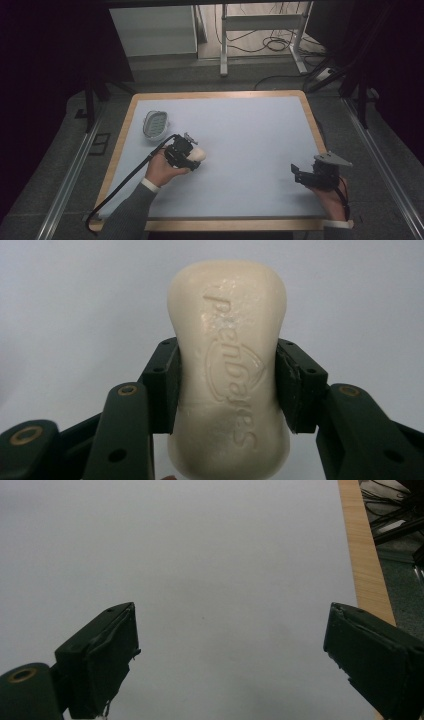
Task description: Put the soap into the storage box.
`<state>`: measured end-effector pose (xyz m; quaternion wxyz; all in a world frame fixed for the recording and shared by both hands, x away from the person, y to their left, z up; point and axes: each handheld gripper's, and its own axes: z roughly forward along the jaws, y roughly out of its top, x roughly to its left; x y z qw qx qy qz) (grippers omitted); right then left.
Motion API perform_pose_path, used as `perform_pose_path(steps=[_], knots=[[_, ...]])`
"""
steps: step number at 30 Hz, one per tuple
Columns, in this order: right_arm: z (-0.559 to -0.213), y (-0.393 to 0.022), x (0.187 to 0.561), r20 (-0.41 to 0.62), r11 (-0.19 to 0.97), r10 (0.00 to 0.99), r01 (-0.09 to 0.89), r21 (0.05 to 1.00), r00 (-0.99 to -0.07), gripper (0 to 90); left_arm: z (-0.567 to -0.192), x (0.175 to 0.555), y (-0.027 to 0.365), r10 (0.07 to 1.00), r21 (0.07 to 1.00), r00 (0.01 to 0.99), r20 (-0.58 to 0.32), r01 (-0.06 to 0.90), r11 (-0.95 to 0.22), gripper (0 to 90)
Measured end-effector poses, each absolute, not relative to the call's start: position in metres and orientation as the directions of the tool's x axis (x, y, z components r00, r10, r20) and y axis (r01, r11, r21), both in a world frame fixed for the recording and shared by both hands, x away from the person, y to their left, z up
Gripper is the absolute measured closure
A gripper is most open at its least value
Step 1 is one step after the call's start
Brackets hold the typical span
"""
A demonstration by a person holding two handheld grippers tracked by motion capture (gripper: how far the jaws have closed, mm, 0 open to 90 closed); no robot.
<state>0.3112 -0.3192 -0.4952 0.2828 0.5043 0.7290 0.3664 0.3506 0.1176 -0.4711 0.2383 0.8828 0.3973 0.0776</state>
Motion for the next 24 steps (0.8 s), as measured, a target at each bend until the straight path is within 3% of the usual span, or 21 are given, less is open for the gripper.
perform_pose_path(steps=[24], knots=[[-0.495, -0.319, 0.311, -0.042, 0.222, 0.943, 0.529, 0.819, -0.33, 7.5, -0.448, 0.361, 0.141, 0.765, 0.52, 0.642, -0.045, 0.669, -0.531, 49.6]])
